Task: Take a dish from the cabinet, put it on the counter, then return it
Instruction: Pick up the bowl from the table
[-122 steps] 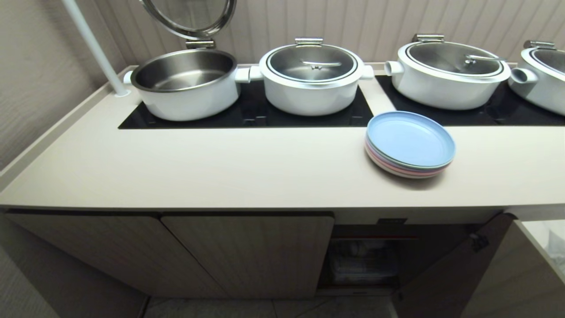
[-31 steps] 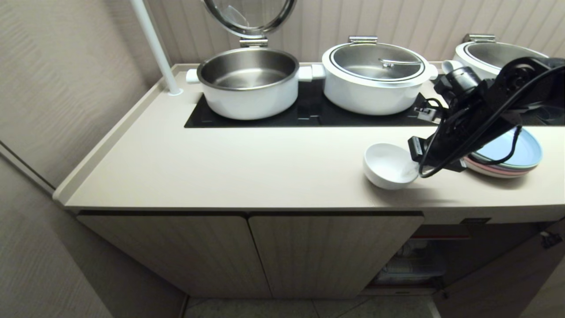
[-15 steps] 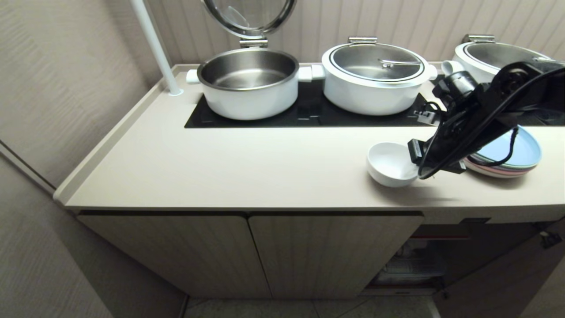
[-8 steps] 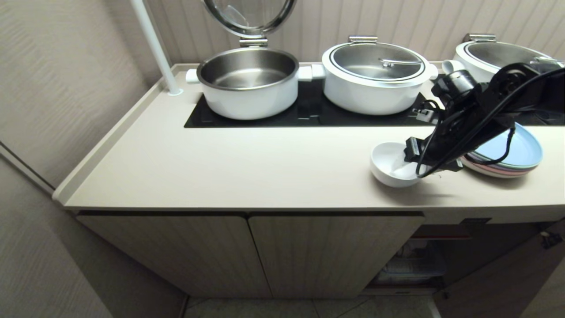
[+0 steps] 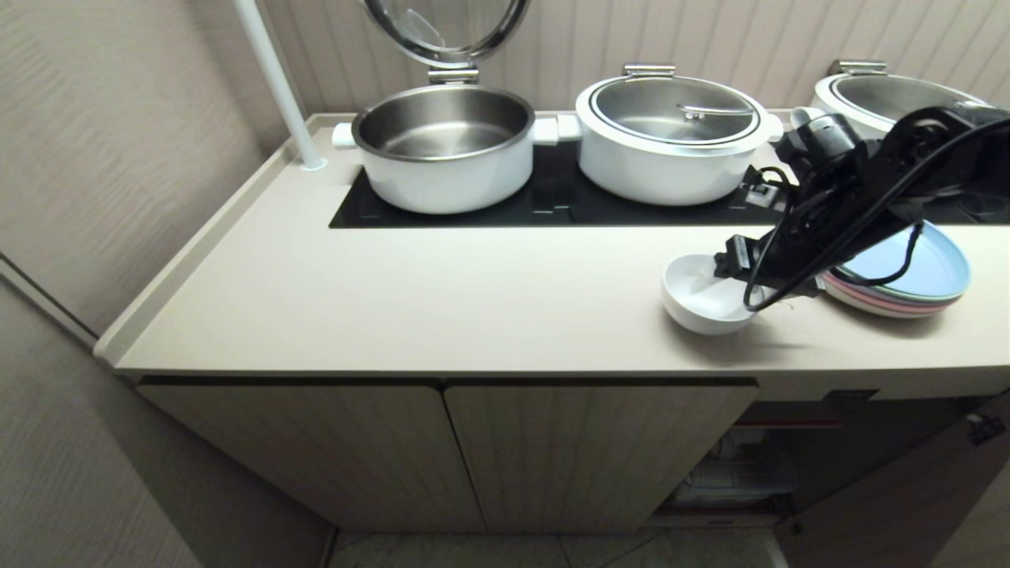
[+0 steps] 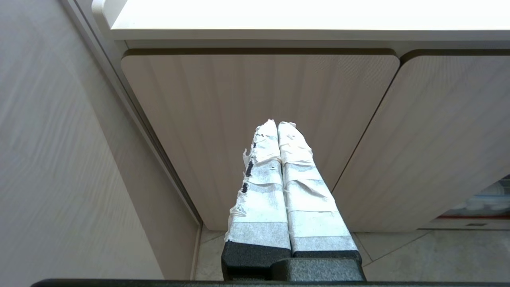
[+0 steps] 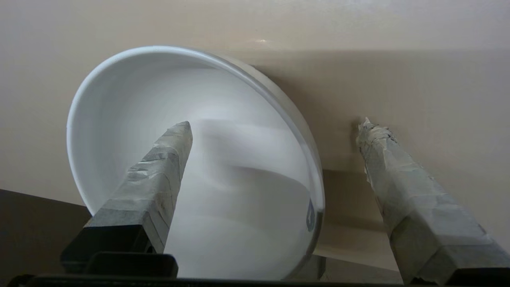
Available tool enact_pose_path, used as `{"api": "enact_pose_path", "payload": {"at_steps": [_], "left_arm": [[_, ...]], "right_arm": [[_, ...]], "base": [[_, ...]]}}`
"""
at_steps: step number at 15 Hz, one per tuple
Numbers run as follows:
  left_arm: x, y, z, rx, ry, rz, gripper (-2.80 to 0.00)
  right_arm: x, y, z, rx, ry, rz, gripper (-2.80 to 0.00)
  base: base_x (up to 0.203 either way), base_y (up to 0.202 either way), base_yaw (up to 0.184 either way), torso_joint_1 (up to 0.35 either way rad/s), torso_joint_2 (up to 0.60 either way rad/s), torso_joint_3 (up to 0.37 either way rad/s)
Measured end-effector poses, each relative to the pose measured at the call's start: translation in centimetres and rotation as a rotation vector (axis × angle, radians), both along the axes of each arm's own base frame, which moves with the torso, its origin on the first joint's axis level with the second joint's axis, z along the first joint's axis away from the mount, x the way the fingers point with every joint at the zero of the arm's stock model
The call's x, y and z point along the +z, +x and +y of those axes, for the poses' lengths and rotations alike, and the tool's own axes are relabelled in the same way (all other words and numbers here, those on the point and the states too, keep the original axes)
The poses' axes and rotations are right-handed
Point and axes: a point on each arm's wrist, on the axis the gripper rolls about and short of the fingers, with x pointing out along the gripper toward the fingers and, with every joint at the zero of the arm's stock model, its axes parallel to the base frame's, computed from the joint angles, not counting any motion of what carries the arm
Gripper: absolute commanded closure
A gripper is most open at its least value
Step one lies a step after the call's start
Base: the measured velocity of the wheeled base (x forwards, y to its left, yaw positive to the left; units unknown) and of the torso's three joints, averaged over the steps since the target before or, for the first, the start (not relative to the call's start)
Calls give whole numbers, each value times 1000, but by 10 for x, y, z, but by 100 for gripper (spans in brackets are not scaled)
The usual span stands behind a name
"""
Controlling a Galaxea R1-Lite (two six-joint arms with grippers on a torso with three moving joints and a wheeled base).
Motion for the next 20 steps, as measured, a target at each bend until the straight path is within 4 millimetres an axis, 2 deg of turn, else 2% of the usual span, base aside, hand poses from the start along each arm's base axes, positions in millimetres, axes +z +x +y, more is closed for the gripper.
{"api": "enact_pose_path", "payload": {"at_steps": [20], "left_arm": [[0, 0, 0, 0, 0, 0, 0]], "right_arm": [[43, -36, -5, 1, 15, -99, -280]], "base": [[0, 0, 0, 0, 0, 0]]}}
